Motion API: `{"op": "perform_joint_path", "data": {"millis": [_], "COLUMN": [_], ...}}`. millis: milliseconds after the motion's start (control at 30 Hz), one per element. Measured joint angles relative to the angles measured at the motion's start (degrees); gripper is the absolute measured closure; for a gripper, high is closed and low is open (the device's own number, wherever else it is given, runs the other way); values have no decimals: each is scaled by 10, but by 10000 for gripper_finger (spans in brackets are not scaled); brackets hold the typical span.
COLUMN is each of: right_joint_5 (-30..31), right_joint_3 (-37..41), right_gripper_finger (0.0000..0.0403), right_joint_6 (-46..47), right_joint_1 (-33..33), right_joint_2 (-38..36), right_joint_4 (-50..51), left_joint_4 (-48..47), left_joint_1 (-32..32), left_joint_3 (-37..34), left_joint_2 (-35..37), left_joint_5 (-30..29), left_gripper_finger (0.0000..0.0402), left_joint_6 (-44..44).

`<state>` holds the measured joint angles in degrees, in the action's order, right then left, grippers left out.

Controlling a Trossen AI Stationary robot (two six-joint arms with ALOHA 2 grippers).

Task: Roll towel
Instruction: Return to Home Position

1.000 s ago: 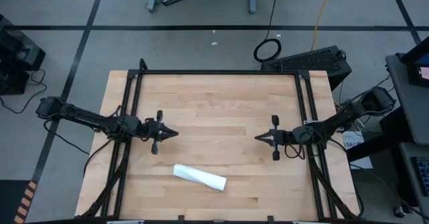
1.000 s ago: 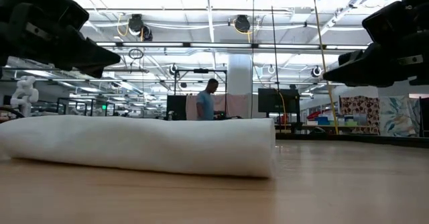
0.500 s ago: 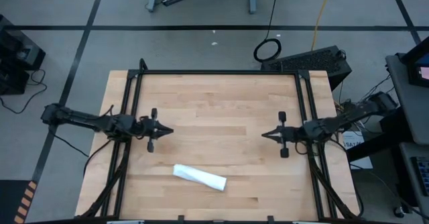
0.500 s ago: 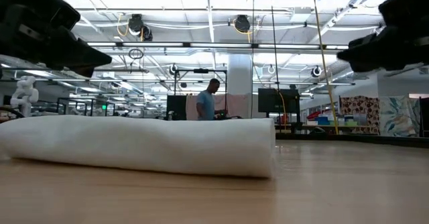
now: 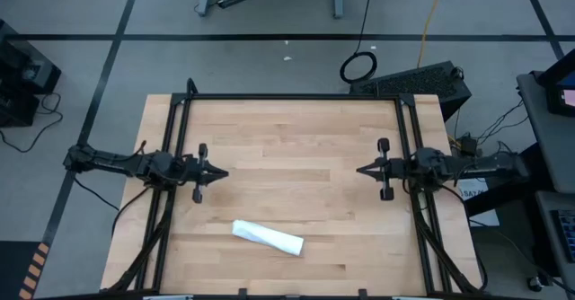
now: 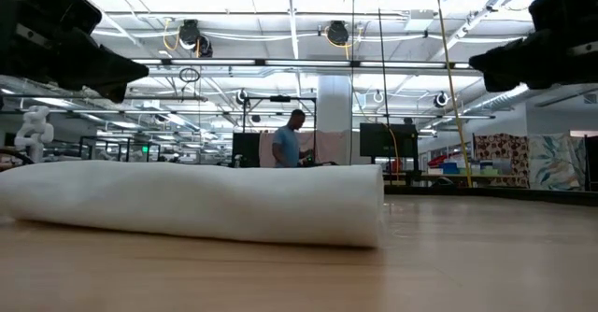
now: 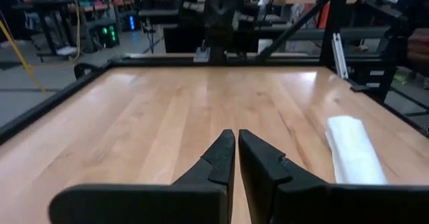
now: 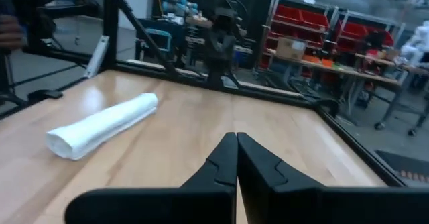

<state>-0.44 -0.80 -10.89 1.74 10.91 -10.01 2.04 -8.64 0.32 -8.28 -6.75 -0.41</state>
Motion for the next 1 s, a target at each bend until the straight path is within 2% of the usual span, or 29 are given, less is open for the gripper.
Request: {"op": "perform_joint_path", "data": {"millis": [167,300,433,600,1000], "right_joint_5": [-13,-18,-73,-26,-7], "right_joint_3": [0,0,0,0,0], "right_gripper_finger": [403,403,403,403,403], "right_joint_6": [15,52,76,85,71], "right_joint_1": [-43,-52,-43,-24,-9], "right_joint_2": [-25,-40,-54,-73,-100], "right_joint_4": [48,64,71,88,91], "left_joint_4": [-3,-35,-70,-125,-101], "left_joint_1": [0,0,0,0,0], "left_joint_3": [1,14,25,40,36], "left_joint_2": [21,34,53,83,82], "left_joint_5": [-4,-45,-60,-75,-93], "left_gripper_finger": [373,373,373,373,373], "left_joint_6": [20,28,29,27,34]}}
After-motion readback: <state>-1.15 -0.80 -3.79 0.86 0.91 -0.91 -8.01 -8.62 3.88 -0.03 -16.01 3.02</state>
